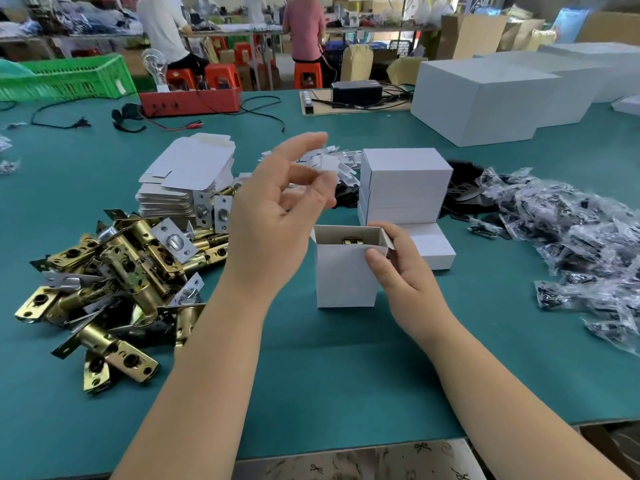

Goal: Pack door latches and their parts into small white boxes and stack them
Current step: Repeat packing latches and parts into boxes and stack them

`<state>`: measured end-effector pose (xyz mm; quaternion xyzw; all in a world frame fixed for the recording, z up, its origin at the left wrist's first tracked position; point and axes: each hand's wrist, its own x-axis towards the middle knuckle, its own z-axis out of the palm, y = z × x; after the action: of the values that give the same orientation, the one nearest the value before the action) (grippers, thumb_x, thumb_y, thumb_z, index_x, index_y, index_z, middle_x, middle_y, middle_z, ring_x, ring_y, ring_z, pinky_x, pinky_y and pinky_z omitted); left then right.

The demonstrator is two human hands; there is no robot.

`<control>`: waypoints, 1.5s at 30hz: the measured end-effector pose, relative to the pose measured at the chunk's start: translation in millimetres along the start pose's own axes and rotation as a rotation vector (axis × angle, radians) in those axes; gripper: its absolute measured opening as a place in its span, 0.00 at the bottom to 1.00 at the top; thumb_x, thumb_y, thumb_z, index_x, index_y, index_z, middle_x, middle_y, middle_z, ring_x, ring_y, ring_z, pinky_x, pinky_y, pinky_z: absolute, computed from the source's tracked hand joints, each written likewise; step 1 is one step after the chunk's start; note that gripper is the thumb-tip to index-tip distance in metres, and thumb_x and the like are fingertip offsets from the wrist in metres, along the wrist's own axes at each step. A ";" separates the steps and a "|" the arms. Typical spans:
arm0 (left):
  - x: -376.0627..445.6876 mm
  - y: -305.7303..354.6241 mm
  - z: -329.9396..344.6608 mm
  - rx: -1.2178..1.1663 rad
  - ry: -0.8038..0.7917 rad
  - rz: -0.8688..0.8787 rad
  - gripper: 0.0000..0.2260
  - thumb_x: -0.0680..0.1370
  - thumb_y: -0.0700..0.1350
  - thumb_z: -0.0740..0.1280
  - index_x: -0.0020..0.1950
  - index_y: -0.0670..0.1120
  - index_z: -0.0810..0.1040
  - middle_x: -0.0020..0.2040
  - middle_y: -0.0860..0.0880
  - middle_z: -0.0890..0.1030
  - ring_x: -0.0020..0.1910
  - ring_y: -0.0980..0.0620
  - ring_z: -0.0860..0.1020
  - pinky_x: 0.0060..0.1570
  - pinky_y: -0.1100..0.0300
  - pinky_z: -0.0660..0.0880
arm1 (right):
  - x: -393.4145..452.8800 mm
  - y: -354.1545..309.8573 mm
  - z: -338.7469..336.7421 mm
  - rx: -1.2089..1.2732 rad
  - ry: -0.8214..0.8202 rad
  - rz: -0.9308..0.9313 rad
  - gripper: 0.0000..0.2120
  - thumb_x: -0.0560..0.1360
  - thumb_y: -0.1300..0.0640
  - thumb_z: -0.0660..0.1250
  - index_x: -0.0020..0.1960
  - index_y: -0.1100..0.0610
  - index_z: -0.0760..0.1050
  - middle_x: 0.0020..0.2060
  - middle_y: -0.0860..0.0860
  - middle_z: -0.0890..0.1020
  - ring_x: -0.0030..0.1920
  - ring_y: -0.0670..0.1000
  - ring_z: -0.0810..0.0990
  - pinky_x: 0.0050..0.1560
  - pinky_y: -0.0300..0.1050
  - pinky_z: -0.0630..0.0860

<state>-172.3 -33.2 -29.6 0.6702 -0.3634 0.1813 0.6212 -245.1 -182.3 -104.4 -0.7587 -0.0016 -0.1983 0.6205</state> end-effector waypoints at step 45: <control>7.9 8.9 -13.6 0.733 -0.203 0.143 0.06 0.74 0.40 0.70 0.38 0.41 0.84 0.29 0.46 0.80 0.30 0.45 0.76 0.35 0.51 0.73 | 0.7 -0.2 0.3 -0.082 0.022 -0.024 0.15 0.73 0.45 0.62 0.59 0.34 0.66 0.51 0.35 0.78 0.49 0.40 0.76 0.51 0.36 0.71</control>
<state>-170.5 -21.9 -15.7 0.8351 -0.3801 0.2749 0.2872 -244.4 -182.2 -104.1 -0.7814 0.0043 -0.2137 0.5863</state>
